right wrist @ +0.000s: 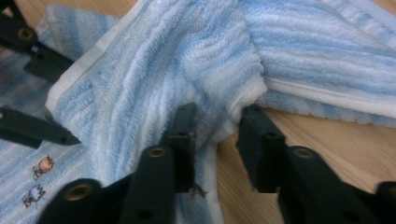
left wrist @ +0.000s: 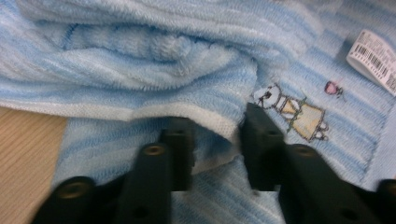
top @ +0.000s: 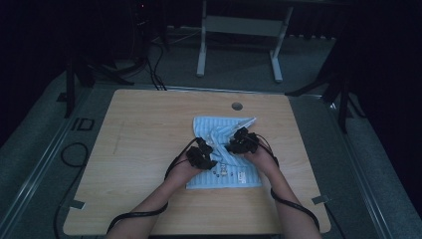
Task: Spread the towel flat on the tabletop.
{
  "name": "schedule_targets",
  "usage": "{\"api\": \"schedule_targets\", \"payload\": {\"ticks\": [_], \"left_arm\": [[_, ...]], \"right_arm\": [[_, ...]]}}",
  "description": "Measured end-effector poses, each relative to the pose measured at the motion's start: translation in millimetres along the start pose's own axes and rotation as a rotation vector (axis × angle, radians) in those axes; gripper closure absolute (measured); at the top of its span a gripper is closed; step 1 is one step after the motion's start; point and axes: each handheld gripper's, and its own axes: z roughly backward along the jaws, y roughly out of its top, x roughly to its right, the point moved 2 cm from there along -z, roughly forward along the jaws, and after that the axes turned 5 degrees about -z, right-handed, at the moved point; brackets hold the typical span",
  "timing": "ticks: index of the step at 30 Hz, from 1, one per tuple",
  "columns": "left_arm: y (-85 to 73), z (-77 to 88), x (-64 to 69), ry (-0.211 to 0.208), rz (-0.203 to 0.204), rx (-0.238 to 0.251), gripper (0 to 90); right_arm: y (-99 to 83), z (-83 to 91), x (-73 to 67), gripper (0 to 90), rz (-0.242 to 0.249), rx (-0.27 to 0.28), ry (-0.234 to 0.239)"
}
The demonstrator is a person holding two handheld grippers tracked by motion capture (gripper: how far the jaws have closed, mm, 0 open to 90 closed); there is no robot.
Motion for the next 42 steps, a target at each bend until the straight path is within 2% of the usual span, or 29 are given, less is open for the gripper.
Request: {"api": "schedule_targets", "payload": {"ticks": [1,2,4,6,10,12,19,22,24,26,32,33,35,37,39,42], "left_arm": [[0.0,0.4,-0.3,0.004,-0.004,0.0,72.9],[0.1,1.4,-0.2,0.008,-0.004,0.007,79.6],[0.2,2.7,-0.2,0.004,-0.001,0.012,86.3],[0.1,6.0,0.6,0.01,-0.006,0.012,86.7],[-0.5,16.3,2.2,0.015,-0.012,0.026,87.7],[-1.1,23.6,2.7,0.03,-0.017,0.036,87.7],[-9.4,50.7,-2.4,0.043,-0.015,0.066,87.6],[-13.8,58.7,-7.3,0.033,-0.004,0.076,87.7],[-17.5,64.2,-11.3,0.042,0.0,0.072,87.7],[-21.0,71.8,-14.6,0.041,0.024,0.089,87.7],[-23.6,92.8,-13.5,0.048,0.017,0.106,87.7],[-23.1,96.7,-13.6,0.054,0.005,0.106,87.6],[-22.5,101.0,-16.5,0.066,0.006,0.105,87.6],[-22.4,103.9,-22.6,0.073,0.016,0.107,87.6],[-22.0,105.0,-28.8,0.057,0.038,0.113,87.6],[-18.2,101.8,-35.5,0.08,0.045,0.112,87.5]], "right_arm": [[0.5,-0.6,0.2,77.4,-0.004,-0.003,0.009],[0.6,0.2,0.1,84.1,0.004,0.0,-0.002],[1.0,3.7,1.0,88.2,0.002,0.009,-0.017],[1.0,6.4,0.9,88.4,0.007,0.019,-0.016],[-0.2,21.0,0.2,89.0,0.03,0.025,-0.048],[-0.6,27.1,0.3,89.0,0.032,0.032,-0.05],[-8.8,54.6,3.3,89.0,0.027,0.074,-0.075],[-15.0,64.9,7.8,89.0,0.009,0.087,-0.086],[-20.1,71.1,11.4,89.0,-0.002,0.091,-0.094],[-25.1,76.8,15.5,88.9,-0.011,0.094,-0.103],[-37.5,90.8,28.4,88.9,-0.039,0.09,-0.119],[-38.8,92.9,30.9,88.9,-0.044,0.086,-0.119],[-40.8,97.3,36.3,88.9,-0.053,0.087,-0.14],[-42.3,101.9,42.4,88.9,-0.071,0.094,-0.142],[-42.4,105.0,46.5,88.9,-0.084,0.102,-0.126],[-38.7,104.4,49.2,88.6,-0.086,0.095,-0.126]]}}
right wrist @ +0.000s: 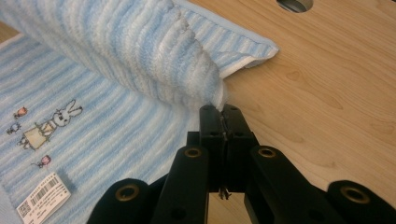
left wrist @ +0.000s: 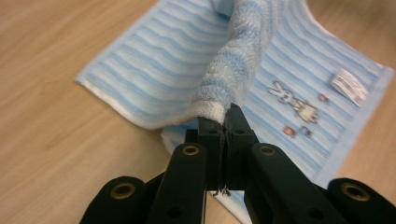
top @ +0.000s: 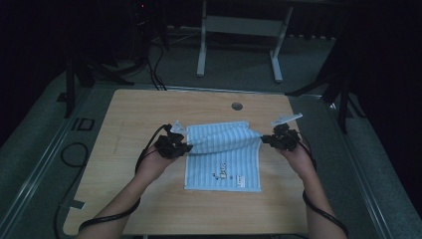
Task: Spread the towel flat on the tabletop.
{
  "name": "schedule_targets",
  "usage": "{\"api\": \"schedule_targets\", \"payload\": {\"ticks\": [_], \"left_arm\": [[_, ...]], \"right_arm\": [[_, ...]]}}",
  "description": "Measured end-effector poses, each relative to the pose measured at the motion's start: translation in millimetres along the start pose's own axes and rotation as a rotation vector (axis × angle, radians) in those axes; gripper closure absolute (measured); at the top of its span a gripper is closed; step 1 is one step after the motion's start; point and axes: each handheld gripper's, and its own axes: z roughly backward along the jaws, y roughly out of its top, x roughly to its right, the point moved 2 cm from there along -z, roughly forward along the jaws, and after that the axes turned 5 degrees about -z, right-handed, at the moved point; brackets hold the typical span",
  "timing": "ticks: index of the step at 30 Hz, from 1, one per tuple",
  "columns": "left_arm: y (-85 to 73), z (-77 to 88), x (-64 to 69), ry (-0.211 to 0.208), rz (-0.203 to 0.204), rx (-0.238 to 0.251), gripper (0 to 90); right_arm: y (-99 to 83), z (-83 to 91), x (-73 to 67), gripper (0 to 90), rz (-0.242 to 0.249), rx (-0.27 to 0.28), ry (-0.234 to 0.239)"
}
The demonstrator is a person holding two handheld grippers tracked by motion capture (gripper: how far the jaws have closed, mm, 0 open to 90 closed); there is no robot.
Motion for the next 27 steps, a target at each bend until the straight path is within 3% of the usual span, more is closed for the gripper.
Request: {"api": "schedule_targets", "payload": {"ticks": [2,6,8,12,15,17,20,22,24,27], "left_arm": [[1.7,-5.3,-4.3,0.023,0.02,0.008,86.9],[1.9,-16.7,-11.4,-0.015,0.048,0.006,87.0],[0.5,-24.9,-12.1,-0.008,0.046,-0.027,87.0],[-10.6,-43.8,-12.6,-0.038,0.077,-0.079,86.5],[-21.5,-52.6,-12.7,-0.04,0.088,-0.112,79.3],[-28.4,-53.1,-16.0,-0.048,0.115,-0.119,70.9],[-31.9,-41.7,-20.1,-0.019,0.158,-0.074,54.6],[-31.3,-29.2,-18.9,-0.011,0.148,-0.023,50.3],[-29.3,-19.9,-12.5,-0.014,0.11,0.005,49.2],[-26.5,-16.8,4.4,-0.035,0.062,0.001,50.4]], "right_arm": [[3.3,-2.7,0.4,88.5,-0.001,-0.001,-0.017],[9.4,-5.6,0.6,88.7,-0.002,0.023,-0.041],[10.1,-7.5,-0.4,88.6,-0.01,0.016,-0.029],[4.8,-17.6,-1.2,88.5,-0.022,-0.023,-0.025],[-4.2,-25.5,-2.3,87.0,-0.017,-0.053,-0.021],[-11.2,-29.9,0.0,82.6,-0.046,-0.065,-0.021],[-19.7,-30.5,3.7,72.1,-0.08,-0.078,-0.044],[-22.1,-25.1,2.1,67.4,-0.085,-0.054,-0.035],[-24.0,-18.4,-2.5,67.1,-0.088,-0.031,-0.021],[-27.0,-16.1,-16.8,65.0,-0.058,-0.028,0.002]]}}
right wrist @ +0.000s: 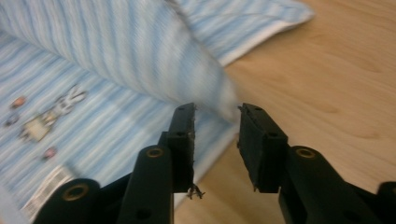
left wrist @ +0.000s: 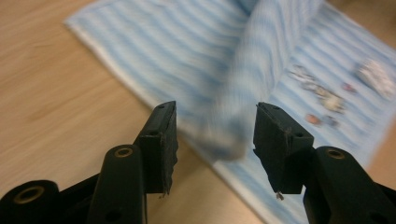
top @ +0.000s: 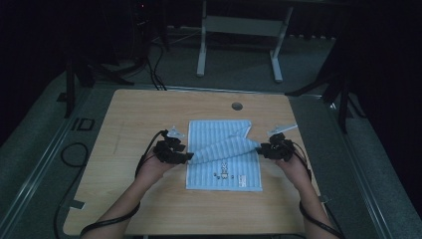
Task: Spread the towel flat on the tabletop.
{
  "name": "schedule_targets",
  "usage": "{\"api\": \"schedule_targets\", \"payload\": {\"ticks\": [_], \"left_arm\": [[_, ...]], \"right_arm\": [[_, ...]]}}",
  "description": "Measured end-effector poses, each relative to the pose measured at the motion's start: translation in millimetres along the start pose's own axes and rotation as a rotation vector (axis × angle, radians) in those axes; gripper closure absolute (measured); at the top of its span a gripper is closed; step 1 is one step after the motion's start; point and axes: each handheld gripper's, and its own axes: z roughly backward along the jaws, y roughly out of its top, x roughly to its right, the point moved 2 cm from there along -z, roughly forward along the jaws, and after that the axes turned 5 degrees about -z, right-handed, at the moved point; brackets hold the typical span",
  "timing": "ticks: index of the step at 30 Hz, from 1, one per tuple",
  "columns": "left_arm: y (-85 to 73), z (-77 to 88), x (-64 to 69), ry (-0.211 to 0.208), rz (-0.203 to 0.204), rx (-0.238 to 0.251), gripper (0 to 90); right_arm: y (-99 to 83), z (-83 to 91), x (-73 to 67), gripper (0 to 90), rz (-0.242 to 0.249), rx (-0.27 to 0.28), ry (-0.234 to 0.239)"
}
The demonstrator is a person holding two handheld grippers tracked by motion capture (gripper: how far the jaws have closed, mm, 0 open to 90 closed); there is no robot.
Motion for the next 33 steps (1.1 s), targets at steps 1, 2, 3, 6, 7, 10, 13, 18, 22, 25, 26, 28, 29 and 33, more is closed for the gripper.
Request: {"api": "schedule_targets", "payload": {"ticks": [1,2,3,6,7,10,13,18,22,25,26,28,29,33], "left_arm": [[0.0,-0.9,4.5,-0.008,-0.014,-0.003,50.9],[-0.4,-3.1,10.6,-0.032,-0.033,-0.005,52.8],[-1.1,-5.9,16.4,-0.053,-0.052,-0.012,53.1],[-4.2,-16.9,29.9,-0.071,-0.093,-0.052,53.0],[-5.3,-19.6,32.8,-0.076,-0.106,-0.064,53.0],[-9.4,-26.8,38.5,-0.104,-0.123,-0.102,53.0],[-14.6,-31.7,44.9,-0.115,-0.156,-0.128,53.0],[-24.2,-32.2,55.3,-0.12,-0.193,-0.147,53.0],[-31.9,-30.4,59.0,-0.131,-0.202,-0.154,54.4],[-36.6,-29.1,58.9,-0.149,-0.194,-0.154,54.5],[-37.5,-28.6,59.7,-0.151,-0.192,-0.152,54.5],[-39.2,-27.1,61.8,-0.152,-0.208,-0.156,54.5],[-39.9,-26.3,63.0,-0.154,-0.213,-0.159,54.5],[-41.5,-20.2,67.9,-0.152,-0.227,-0.154,54.3]], "right_arm": [[-3.0,-1.6,-6.0,64.7,-0.001,-0.005,0.007],[-5.1,-3.4,-9.3,64.7,-0.001,-0.004,0.01],[-8.4,-6.6,-13.6,64.6,0.007,-0.011,0.023],[-18.4,-18.5,-23.0,62.6,0.04,-0.046,0.038],[-21.5,-21.5,-25.2,62.7,0.045,-0.059,0.033],[-30.1,-27.0,-31.0,63.3,0.055,-0.08,0.044],[-37.0,-28.7,-36.6,63.0,0.076,-0.082,0.033],[-44.1,-23.7,-43.9,61.9,0.106,-0.079,0.016],[-49.2,-18.5,-47.9,57.9,0.123,-0.088,0.0],[-51.2,-8.0,-45.8,52.3,0.089,-0.08,-0.009],[-51.9,-2.3,-45.1,53.1,0.081,-0.063,-0.012],[-55.4,9.4,-46.5,54.1,0.054,-0.05,0.024],[-58.4,14.4,-49.3,55.0,0.052,-0.039,0.041],[-75.1,20.7,-67.9,53.7,0.065,-0.045,0.104]]}}
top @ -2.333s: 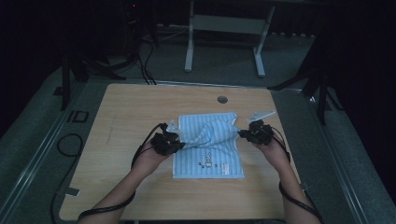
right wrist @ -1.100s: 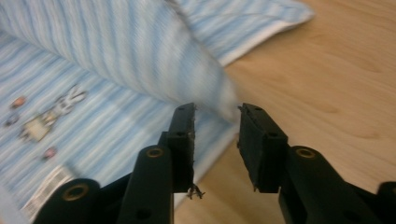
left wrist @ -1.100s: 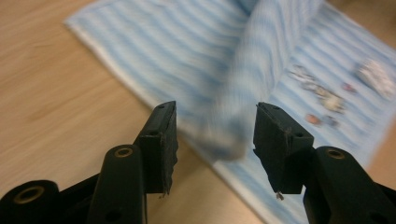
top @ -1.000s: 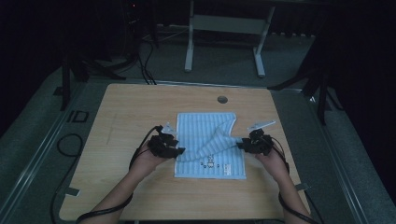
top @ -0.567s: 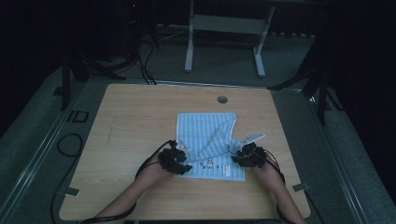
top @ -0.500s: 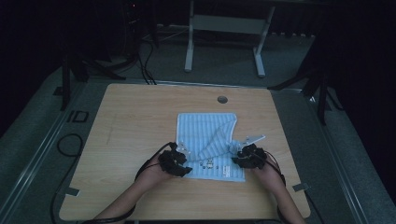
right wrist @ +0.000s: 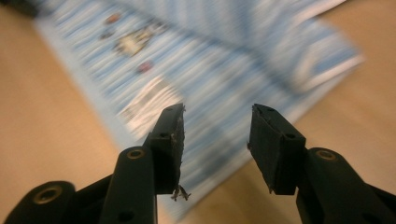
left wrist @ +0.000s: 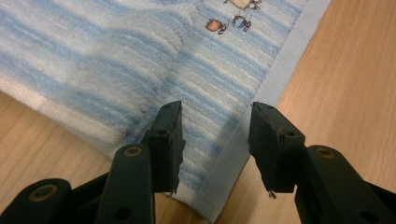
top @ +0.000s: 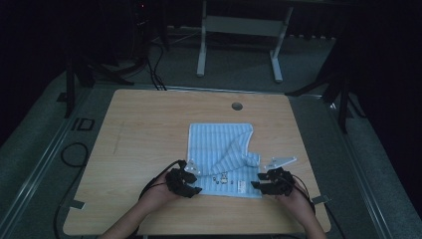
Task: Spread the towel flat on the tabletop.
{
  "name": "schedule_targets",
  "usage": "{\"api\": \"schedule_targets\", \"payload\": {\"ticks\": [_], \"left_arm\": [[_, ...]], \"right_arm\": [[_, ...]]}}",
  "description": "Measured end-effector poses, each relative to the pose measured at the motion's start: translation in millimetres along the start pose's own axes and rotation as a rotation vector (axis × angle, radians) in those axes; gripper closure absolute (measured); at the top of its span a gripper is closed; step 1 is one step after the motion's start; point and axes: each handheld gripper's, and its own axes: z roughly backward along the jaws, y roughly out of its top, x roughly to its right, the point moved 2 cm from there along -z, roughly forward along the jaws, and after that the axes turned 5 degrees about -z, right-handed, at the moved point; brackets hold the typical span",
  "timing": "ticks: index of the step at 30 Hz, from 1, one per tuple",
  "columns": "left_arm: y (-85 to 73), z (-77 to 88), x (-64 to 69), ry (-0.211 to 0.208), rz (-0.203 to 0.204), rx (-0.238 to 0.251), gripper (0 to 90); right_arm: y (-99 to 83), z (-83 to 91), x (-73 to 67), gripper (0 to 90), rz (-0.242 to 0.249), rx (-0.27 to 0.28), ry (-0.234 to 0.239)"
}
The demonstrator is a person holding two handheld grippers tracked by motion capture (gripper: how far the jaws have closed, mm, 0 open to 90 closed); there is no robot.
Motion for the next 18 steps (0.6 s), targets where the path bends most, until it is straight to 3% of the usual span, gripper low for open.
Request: {"api": "schedule_targets", "payload": {"ticks": [5,8,14,18], "left_arm": [[-5.2,8.4,13.6,-0.019,-0.029,-0.012,54.4],[-10.0,5.8,17.6,-0.023,-0.049,-0.037,54.4],[-10.3,4.2,11.6,-0.019,-0.029,-0.018,54.9],[-6.3,1.3,2.9,-0.007,-0.013,-0.011,58.1]], "right_arm": [[-12.8,-3.2,-13.9,52.9,0.045,-0.043,-0.01],[-17.5,-4.6,-15.3,53.3,0.042,-0.053,-0.001],[-20.5,-7.3,-17.6,57.1,0.084,-0.071,-0.036],[-15.7,-10.9,-11.3,67.9,0.092,-0.057,-0.055]]}}
